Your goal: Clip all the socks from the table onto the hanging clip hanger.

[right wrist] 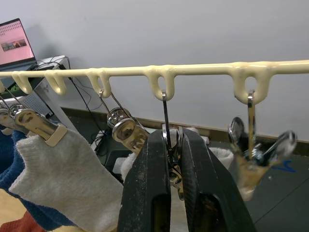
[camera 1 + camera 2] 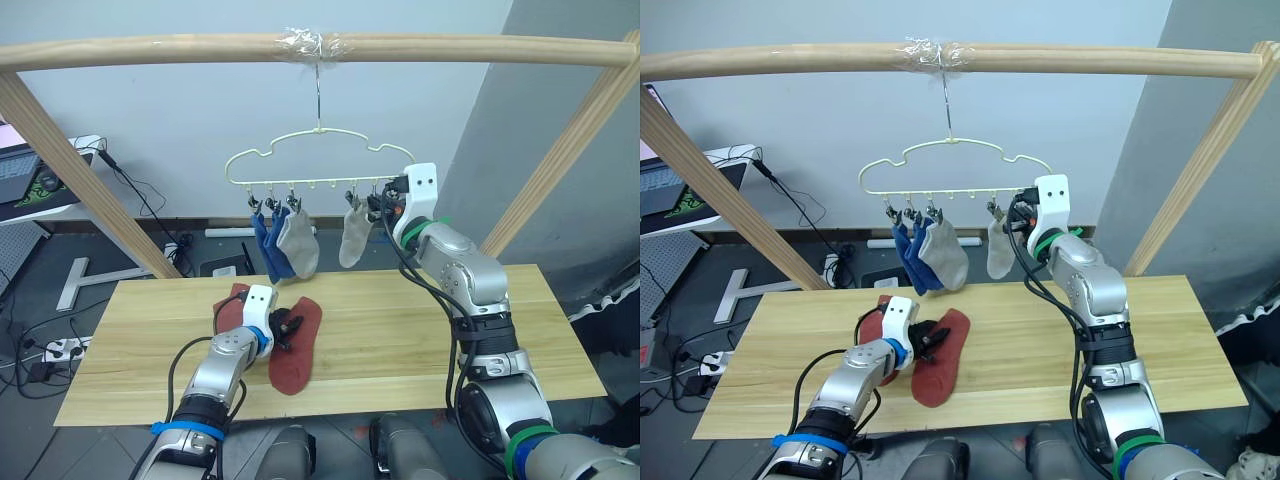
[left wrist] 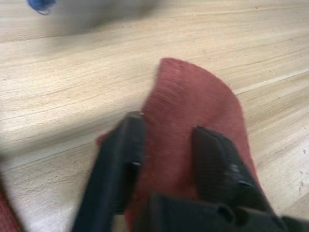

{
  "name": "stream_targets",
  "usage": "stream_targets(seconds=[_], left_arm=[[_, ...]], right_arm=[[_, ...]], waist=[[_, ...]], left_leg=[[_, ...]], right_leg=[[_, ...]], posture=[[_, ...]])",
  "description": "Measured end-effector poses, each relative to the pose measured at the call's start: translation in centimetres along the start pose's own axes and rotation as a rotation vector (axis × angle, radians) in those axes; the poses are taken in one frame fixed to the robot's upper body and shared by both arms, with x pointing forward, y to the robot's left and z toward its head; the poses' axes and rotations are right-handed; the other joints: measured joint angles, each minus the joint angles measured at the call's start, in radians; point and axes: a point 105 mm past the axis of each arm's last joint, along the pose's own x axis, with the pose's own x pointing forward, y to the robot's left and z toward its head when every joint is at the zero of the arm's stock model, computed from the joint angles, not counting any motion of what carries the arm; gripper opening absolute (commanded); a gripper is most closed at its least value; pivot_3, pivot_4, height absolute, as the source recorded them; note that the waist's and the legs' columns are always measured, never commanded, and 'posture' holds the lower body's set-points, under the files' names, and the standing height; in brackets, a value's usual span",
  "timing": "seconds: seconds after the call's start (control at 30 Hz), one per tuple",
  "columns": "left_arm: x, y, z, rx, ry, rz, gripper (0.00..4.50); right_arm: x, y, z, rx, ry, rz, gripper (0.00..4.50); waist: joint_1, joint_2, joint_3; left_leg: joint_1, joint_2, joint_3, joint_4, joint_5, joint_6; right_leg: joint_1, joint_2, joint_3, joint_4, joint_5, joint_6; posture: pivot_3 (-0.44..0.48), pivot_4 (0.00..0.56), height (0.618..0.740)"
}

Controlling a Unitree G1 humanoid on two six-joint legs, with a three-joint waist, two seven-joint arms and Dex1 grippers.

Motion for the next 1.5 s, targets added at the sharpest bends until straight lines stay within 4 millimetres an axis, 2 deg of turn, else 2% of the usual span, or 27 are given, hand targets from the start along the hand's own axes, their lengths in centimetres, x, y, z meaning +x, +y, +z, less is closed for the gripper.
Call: stream_targets(seconds=[0.07,0.4,0.43,0.5,0.73,0.9,1.13,1.27,1.5], left_arm=[[0.0,-0.2,0.0,0.004,0.001,-0.009,0.10],[0.1,-0.4,0.7,0.064,-0.049,-0.016,0.04],[0.1,-0.5,1.0,0.073,-0.062,-0.018,0.49],[0.1,-0.5,1.3,0.078,-0.074,-0.027,0.97],[-0.4,-1.5,3.1,0.090,-0.120,-0.081,3.07],[-1.1,-1.1,3.0,0.095,-0.088,-0.072,4.50],[-1.1,-2.1,1.5,0.092,-0.008,-0.105,4.50],[-0.9,-1.7,0.2,0.087,0.065,-0.062,4.50],[-0.4,-1.7,0.3,0.065,0.077,-0.075,4.50]], right_arm=[[-0.1,-0.1,0.0,-0.003,-0.001,-0.002,0.00],[-0.3,-0.3,0.1,-0.011,-0.005,-0.007,0.00],[-0.3,-0.3,0.1,-0.011,-0.005,-0.007,0.00],[-0.3,-0.3,0.1,-0.011,-0.005,-0.007,0.00],[-0.3,-0.3,0.1,-0.011,-0.005,-0.004,0.00],[-0.4,-0.3,0.0,-0.010,-0.004,-0.006,0.00],[-0.4,-0.4,0.1,-0.010,-0.005,-0.009,0.00],[-0.4,-0.4,0.1,-0.010,-0.005,-0.011,0.00],[-0.4,-0.4,0.1,-0.010,-0.005,-0.013,0.00]], waist=[[0.000,0.000,0.000],[0.000,0.000,0.000],[0.000,0.000,0.000],[0.000,0.000,0.000],[0.000,0.000,0.000],[0.000,0.000,0.000],[0.000,0.000,0.000],[0.000,0.000,0.000],[0.001,0.000,0.000]], left_leg=[[0.000,0.000,0.000,0.000,0.000,0.000],[-0.001,0.000,-0.001,0.000,0.000,0.000],[-0.002,0.000,-0.001,0.000,0.000,0.000],[-0.002,0.000,-0.001,0.000,0.000,0.000],[-0.003,0.000,0.000,0.000,0.000,0.000],[-0.003,0.000,0.000,0.000,0.000,0.000],[-0.003,0.000,0.000,0.000,0.000,0.000],[-0.002,0.000,-0.001,0.000,0.000,0.000],[-0.002,0.000,0.000,0.000,0.000,0.000]], right_leg=[[0.000,0.000,0.000,0.000,0.000,0.000],[-0.001,0.000,0.000,-0.001,0.000,0.000],[-0.001,0.000,0.000,-0.001,0.001,-0.001],[-0.001,0.000,-0.001,-0.001,0.002,-0.004],[-0.001,0.000,-0.001,-0.001,0.002,-0.004],[-0.001,0.000,-0.001,-0.001,0.002,-0.004],[-0.001,0.000,-0.001,-0.001,0.001,-0.001],[-0.001,0.000,-0.001,-0.001,0.000,0.000],[-0.001,0.000,-0.001,-0.001,0.000,0.000]], posture=[[-0.017,0.187,0.740],[-0.017,0.187,0.740],[-0.014,0.179,0.740],[-0.014,0.179,0.740],[-0.017,0.182,0.740],[-0.014,0.184,0.740],[-0.014,0.189,0.740],[-0.014,0.189,0.740],[-0.014,0.189,0.740]])
